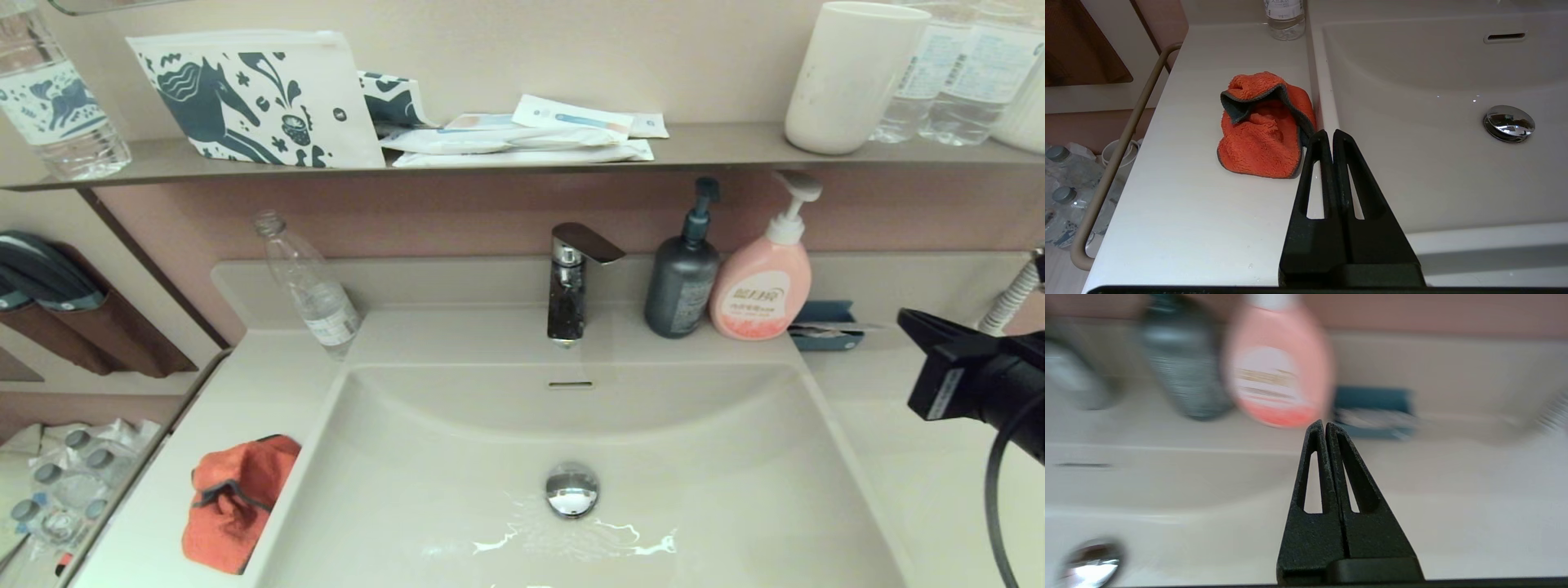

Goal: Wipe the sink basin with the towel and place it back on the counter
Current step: Pick up the cloth

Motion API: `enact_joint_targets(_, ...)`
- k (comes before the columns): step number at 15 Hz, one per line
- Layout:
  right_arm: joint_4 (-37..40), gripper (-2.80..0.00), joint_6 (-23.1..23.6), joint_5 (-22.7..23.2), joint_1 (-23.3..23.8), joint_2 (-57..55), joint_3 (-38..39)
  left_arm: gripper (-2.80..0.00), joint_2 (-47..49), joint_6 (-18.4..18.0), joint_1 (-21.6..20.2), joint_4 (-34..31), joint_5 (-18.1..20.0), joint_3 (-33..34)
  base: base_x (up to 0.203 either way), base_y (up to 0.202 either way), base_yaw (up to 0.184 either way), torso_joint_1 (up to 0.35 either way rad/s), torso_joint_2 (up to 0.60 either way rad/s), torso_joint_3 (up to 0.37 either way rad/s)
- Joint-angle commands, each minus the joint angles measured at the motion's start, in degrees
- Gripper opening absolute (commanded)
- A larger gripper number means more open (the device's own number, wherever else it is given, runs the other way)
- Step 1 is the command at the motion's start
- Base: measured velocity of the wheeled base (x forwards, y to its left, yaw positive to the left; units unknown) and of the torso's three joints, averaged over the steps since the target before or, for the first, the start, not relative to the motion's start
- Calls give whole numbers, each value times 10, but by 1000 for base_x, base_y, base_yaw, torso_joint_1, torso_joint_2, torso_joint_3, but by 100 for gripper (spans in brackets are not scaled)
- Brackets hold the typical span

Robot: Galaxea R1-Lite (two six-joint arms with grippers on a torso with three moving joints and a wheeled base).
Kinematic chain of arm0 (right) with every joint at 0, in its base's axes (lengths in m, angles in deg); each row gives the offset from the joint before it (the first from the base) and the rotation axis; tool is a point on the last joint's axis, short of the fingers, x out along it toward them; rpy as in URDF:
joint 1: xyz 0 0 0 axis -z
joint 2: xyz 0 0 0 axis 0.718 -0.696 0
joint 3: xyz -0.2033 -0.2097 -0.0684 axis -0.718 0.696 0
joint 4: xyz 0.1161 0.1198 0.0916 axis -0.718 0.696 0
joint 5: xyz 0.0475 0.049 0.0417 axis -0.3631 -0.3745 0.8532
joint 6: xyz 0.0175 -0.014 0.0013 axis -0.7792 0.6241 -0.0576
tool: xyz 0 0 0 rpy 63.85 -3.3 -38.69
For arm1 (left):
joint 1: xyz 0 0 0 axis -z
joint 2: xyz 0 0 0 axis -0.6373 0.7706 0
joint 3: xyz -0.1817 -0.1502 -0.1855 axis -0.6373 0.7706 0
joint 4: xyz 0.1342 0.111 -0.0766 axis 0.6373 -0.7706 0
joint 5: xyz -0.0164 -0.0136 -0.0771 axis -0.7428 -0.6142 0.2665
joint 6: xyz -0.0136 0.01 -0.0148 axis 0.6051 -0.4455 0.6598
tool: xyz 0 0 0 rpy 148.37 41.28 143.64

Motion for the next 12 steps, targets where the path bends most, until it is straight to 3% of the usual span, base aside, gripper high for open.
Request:
enact_joint_targets(1,-2,-280,-4,1,59,68,48,-280,1,0,0,0,0,0,0,0,0,0,0,0)
enact_joint_targets(5,49,-280,14,5,146,199,111,-280,1,0,0,0,0,0,0,0,0,0,0,0)
enact_joint_targets(12,341,-280,35,-8,187,530,125,-280,1,0,0,0,0,0,0,0,0,0,0,0)
